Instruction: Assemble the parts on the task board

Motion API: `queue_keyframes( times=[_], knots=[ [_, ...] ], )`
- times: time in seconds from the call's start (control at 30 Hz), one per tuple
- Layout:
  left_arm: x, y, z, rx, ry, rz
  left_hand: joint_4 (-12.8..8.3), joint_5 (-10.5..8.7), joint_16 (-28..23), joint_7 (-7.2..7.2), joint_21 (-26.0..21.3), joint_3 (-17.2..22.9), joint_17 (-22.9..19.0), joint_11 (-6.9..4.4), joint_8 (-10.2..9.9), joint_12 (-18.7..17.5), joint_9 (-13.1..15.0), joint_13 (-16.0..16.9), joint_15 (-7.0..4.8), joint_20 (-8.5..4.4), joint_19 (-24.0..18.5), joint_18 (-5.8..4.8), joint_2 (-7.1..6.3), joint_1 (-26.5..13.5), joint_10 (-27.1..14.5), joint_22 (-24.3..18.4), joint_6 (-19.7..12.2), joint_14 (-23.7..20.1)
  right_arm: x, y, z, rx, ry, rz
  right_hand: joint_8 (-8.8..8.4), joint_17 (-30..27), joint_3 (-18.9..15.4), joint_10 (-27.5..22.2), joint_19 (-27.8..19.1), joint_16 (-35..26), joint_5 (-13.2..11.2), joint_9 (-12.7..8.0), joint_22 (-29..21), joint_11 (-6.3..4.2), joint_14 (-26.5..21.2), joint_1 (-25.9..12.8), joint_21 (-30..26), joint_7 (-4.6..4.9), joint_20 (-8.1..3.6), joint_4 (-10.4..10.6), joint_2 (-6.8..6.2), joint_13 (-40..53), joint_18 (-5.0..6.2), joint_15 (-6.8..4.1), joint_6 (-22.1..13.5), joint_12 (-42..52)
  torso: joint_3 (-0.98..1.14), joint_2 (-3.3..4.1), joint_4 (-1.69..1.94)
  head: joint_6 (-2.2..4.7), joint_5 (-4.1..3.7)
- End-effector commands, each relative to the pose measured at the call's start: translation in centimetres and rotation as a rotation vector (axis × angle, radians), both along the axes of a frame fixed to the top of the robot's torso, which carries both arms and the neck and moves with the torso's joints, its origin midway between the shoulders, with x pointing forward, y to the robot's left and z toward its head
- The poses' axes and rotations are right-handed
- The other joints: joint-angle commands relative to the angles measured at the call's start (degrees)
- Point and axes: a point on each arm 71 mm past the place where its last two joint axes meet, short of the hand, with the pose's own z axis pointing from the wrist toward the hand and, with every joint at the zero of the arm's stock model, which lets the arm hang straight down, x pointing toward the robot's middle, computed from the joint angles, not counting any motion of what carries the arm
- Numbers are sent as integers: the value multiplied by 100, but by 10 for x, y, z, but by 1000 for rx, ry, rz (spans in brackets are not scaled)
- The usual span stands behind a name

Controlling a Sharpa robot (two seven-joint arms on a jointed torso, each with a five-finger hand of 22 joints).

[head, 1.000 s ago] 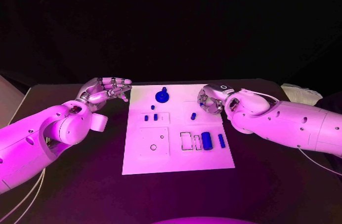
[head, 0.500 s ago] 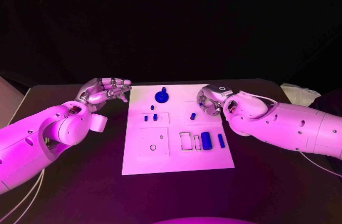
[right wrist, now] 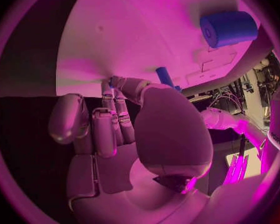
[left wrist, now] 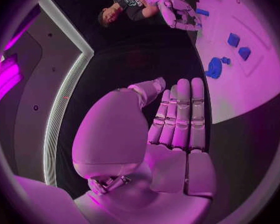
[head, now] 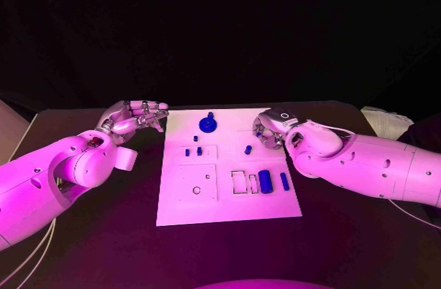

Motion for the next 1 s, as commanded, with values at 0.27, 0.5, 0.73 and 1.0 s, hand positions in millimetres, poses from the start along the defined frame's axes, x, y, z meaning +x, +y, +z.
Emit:
queue_keyframes(
  times=[0.27, 0.5, 0.73, 1.0],
  knots=[
    [-1, -1, 0, 5, 0, -10, 8, 16, -26, 25, -38, -38, -4, -15, -32, 31, -7, -7, 6, -4, 38, 87, 58, 22, -47, -12, -7, 50, -7, 4, -8, -6, -17, 10, -1, 128, 54, 214, 41, 44, -197, -15, 75, -135, 305, 35, 90, 6, -41, -58, 92, -32, 39, -54, 19, 11, -4, -1, 6, 1, -6],
    [-1, 0, -1, 8, 5, -9, 9, 16, -27, 27, -40, -42, -5, -13, -36, 32, -10, -8, 7, -4, 41, 86, 57, 21, -53, -15, -13, 52, -9, 4, -5, 23, -41, 12, 0, 138, 53, 225, 49, 51, -207, -14, 96, -134, 307, 28, 115, 11, -41, -57, 93, -34, 34, -54, 22, 14, -3, -1, 4, 2, -7],
    [-1, 1, -2, 10, 11, -10, 11, 16, -30, 31, -46, -49, -5, -9, -45, 30, -14, -12, 9, -4, 47, 86, 54, 21, -67, -20, -26, 55, -11, 4, -2, 60, -51, 13, 1, 153, 51, 233, 54, 60, -206, -14, 114, -134, 311, 21, 134, 13, -41, -56, 93, -36, 30, -53, 26, 16, 1, -4, 2, 8, -6],
    [0, 3, -3, 14, 16, -6, 12, 16, -34, 35, -53, -56, -7, -4, -55, 30, -19, -16, 12, -3, 53, 85, 50, 22, -83, -27, -42, 57, -14, 2, 4, 105, -41, 10, 1, 158, 50, 240, 58, 63, -197, -13, 122, -134, 312, 14, 144, 16, -41, -55, 93, -38, 28, -52, 30, 18, -4, -6, 1, 15, -6]
  ],
)
